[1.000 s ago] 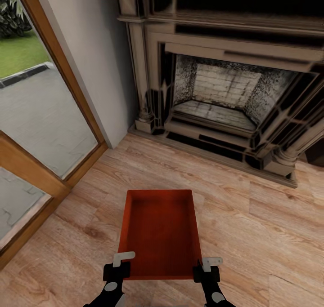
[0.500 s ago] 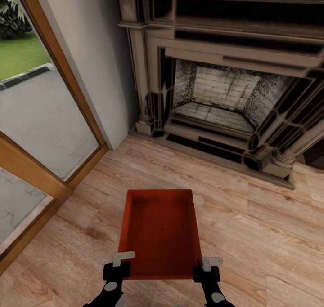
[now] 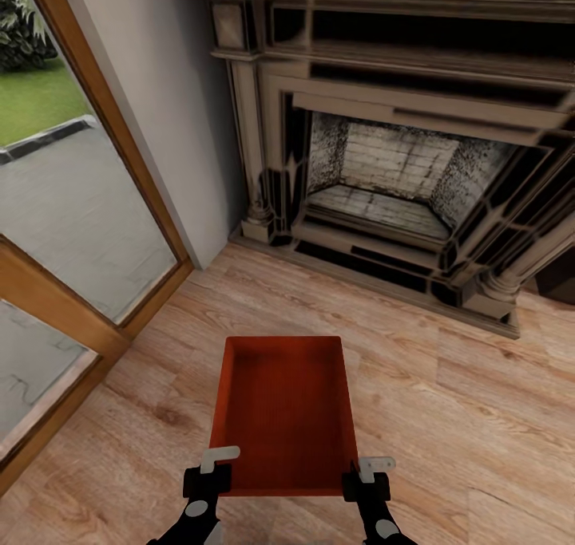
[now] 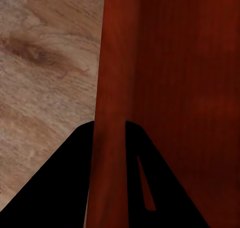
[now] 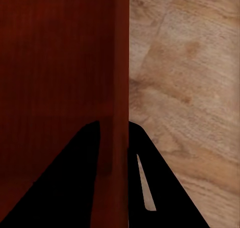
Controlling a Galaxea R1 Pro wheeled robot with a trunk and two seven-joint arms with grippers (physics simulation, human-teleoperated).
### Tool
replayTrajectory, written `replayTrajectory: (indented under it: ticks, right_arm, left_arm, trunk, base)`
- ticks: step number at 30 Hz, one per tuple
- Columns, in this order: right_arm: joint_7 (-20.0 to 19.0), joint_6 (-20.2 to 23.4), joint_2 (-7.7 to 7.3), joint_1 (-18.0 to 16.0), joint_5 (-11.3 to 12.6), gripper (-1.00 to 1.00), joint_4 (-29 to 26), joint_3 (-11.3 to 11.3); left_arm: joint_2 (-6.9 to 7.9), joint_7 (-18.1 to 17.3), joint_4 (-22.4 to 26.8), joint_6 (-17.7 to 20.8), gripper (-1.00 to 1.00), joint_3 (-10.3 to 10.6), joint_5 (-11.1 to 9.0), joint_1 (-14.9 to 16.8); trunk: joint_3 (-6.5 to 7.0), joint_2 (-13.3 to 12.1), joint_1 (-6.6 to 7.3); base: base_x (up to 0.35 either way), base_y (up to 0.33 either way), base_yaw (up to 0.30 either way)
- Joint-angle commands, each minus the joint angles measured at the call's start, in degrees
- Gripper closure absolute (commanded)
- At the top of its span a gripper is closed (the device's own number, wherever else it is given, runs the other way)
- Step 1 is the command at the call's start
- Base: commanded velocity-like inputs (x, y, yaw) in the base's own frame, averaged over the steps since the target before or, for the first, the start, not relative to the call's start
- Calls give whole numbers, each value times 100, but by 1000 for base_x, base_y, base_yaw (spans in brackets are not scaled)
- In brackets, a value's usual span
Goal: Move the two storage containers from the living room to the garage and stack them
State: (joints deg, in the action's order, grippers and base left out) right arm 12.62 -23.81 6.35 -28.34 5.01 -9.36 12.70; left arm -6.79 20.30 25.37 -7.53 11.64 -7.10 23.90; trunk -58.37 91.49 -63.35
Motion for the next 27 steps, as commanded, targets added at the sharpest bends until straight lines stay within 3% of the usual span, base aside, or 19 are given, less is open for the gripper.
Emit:
replayTrajectory:
  ticks: [1,27]
  right_arm:
    - [-22,13,3,-5,-88,100,-30,-57]
    - [-22,8,6,-5,-88,100,-30,-57]
  left_arm:
    - [2,45,-15,-13,100,49,-99,1]
    - [2,44,-22,-14,100,49,-100,0]
  trunk:
    - [15,-40,23]
    - [482,-1083,594]
  base:
    - [0,0,0]
    - [0,0,0]
